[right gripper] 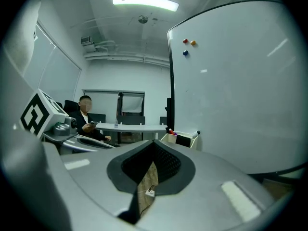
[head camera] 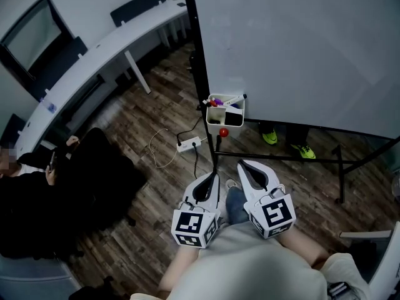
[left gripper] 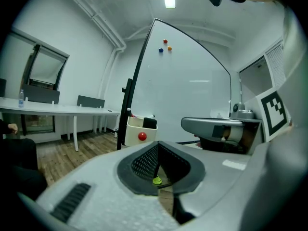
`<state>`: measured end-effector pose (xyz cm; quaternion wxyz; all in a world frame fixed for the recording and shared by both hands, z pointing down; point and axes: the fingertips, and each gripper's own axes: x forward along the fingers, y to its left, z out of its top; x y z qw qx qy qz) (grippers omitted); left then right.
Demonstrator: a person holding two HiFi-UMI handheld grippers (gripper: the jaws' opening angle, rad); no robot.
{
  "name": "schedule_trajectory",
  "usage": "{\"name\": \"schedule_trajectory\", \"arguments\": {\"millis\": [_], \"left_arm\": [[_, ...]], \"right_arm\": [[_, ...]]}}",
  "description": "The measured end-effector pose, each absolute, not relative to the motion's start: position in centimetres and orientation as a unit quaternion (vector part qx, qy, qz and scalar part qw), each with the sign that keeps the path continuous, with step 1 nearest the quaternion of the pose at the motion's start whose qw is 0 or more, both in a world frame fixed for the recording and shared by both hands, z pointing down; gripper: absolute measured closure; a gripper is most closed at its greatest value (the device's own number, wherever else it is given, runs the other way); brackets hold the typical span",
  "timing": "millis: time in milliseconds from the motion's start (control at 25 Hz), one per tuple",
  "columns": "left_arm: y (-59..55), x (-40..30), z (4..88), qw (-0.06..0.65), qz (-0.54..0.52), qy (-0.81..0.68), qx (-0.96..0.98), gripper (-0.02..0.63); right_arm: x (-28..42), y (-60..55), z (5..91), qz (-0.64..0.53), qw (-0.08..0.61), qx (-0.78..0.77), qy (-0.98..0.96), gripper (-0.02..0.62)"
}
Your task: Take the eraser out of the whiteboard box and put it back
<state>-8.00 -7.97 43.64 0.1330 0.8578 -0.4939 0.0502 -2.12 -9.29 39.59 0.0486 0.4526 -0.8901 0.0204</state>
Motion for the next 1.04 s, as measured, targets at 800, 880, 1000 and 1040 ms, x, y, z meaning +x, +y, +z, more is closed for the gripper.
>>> {"name": "schedule_trajectory", "arguments": {"millis": [800, 880, 1000, 1040], "left_arm": [[-7.51, -8.78, 43.62, 0.132, 0.048, -0.503, 0.853, 0.606], [-7.55, -8.79, 43.64, 0.132, 0.047, -0.504, 0.852, 0.606], [-7.51, -8.9, 43.65, 0.134, 0.046, -0.506, 0.851, 0.606], [-7.5, -8.93, 43.64, 0.135, 0.046, -0.506, 0.851, 0.606]], "right_arm": [[-2.44, -8.87, 39.82, 0.033, 0.043, 0.447, -0.893, 0.591], [-2.49, -8.94, 39.87, 0.034, 0.044, 0.445, -0.894, 0.591], [-2.63, -8.93, 39.81, 0.034, 0.045, 0.443, -0.895, 0.591], [-2.68, -8.93, 39.79, 0.034, 0.045, 0.442, -0.895, 0.591]]}}
